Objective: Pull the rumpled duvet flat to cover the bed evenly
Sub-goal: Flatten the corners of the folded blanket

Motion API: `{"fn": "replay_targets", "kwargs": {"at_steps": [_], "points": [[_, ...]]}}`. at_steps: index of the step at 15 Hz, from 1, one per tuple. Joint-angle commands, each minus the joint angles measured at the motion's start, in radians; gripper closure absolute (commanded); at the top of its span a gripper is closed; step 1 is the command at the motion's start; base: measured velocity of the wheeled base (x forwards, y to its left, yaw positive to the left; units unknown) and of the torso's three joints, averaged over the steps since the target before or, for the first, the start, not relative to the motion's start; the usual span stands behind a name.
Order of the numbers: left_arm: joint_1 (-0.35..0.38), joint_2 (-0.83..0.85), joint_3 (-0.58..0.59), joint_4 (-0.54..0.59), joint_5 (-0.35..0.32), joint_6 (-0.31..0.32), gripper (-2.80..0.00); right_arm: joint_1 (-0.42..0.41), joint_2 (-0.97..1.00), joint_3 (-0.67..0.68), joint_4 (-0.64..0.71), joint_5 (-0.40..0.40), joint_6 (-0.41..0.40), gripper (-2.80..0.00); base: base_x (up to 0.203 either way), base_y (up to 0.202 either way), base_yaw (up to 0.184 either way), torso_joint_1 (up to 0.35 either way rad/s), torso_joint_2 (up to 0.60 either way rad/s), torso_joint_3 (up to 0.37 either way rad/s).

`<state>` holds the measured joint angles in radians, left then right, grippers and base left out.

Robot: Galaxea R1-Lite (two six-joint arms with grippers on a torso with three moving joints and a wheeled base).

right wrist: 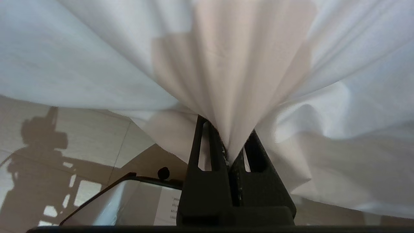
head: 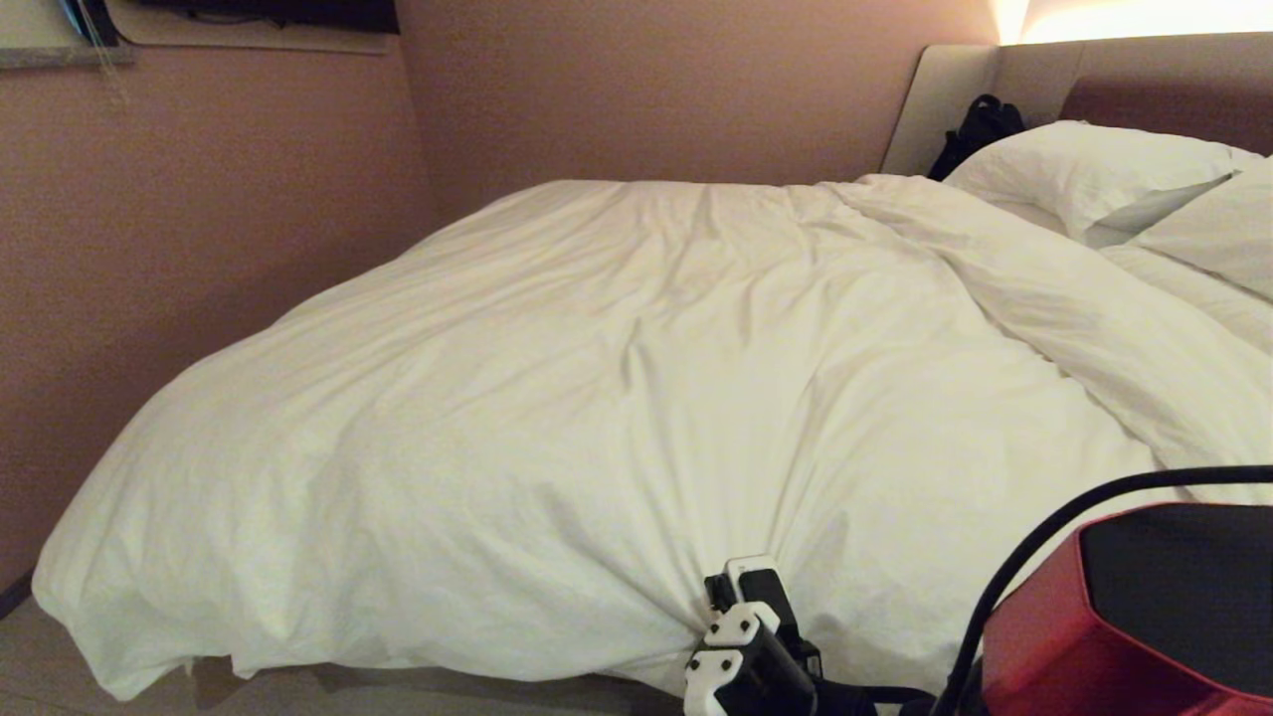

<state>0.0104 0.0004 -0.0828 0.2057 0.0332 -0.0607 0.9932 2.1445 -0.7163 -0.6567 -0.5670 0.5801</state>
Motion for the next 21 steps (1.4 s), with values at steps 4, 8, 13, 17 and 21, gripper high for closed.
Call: {"fn": "replay_targets", "kwargs": {"at_steps": [4,8,13,17,21], "points": [[0.000,0.000,0.000,0.001,0.001,-0.001,0.00,0.047,-0.016,0.034,-0.045,0.001,0.002,0.00,0.000,0.000,0.000,0.000,0.00,0.000],[0.000,0.000,0.000,0.001,0.001,-0.001,0.00,0.070,-0.008,0.044,-0.047,0.006,0.005,0.00,0.000,0.000,0.000,0.000,0.00,0.000],[0.000,0.000,0.000,0.001,0.001,-0.001,0.00,0.070,0.009,0.038,-0.046,0.006,0.006,0.00,0.000,0.000,0.000,0.000,0.00,0.000],[0.000,0.000,0.000,0.001,0.001,-0.001,0.00,0.070,0.015,0.036,-0.058,0.003,0.004,-2.80,0.000,0.000,0.000,0.000,0.00,0.000],[0.000,0.000,0.000,0.001,0.001,-0.001,0.00,0.071,0.007,0.054,-0.082,0.003,-0.003,-2.80,0.000,0.000,0.000,0.000,0.00,0.000]]}}
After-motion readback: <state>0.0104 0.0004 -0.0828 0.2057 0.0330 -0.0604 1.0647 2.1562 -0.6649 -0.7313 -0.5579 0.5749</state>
